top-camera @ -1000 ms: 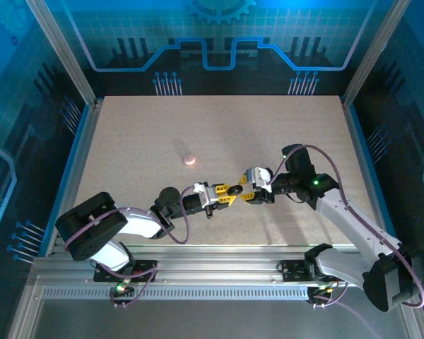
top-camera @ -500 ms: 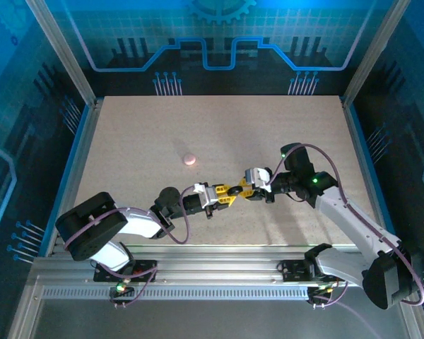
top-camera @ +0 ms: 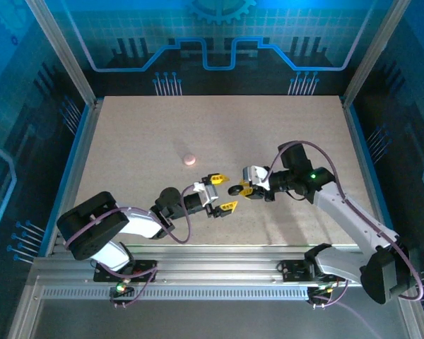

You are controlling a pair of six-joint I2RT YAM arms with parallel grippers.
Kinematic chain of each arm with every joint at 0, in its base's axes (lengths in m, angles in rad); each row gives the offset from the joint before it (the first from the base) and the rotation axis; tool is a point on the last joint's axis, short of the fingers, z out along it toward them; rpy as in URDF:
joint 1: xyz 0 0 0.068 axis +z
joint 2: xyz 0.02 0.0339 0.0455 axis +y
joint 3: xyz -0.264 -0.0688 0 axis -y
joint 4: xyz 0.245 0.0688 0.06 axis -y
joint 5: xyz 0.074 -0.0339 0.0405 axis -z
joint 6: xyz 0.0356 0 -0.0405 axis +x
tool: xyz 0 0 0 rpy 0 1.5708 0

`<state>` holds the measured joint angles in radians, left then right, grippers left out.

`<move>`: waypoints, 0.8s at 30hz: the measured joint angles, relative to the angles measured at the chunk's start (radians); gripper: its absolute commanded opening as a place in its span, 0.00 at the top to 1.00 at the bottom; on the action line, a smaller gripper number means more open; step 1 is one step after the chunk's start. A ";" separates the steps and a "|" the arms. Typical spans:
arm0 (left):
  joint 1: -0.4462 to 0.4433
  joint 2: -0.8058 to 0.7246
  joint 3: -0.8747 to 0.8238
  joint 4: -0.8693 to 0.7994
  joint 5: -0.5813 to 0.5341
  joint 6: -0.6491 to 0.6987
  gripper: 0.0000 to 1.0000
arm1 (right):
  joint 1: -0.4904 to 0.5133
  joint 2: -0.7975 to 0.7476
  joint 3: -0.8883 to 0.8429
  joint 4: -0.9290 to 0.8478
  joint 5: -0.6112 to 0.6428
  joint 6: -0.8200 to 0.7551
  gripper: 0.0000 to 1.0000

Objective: Insert the wireless bluetooth earbuds into the charging case

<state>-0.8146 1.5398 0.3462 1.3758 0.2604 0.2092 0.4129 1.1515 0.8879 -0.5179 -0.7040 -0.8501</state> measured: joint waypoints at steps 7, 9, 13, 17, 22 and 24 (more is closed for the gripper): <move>0.000 0.000 -0.033 -0.001 -0.148 -0.005 0.17 | -0.008 0.121 0.104 -0.063 0.072 0.035 0.82; 0.000 -0.004 -0.045 -0.002 -0.201 -0.019 0.14 | -0.008 0.167 0.134 -0.082 0.090 0.055 0.83; 0.000 -0.039 -0.080 -0.002 -0.305 -0.055 0.10 | -0.009 0.245 0.186 -0.112 0.129 0.094 0.83; 0.002 -0.092 -0.117 -0.002 -0.427 -0.108 0.07 | -0.009 0.307 0.236 -0.131 0.162 0.137 0.83; 0.030 -0.167 -0.147 -0.061 -0.538 -0.188 0.06 | -0.009 0.367 0.294 -0.137 0.214 0.209 0.83; 0.051 -0.216 -0.148 -0.124 -0.571 -0.229 0.06 | -0.009 0.402 0.325 -0.137 0.231 0.242 0.83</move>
<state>-0.7639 1.3243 0.1982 1.2522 -0.3103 -0.0200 0.4038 1.5532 1.2129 -0.6544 -0.4728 -0.6083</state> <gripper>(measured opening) 0.938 0.173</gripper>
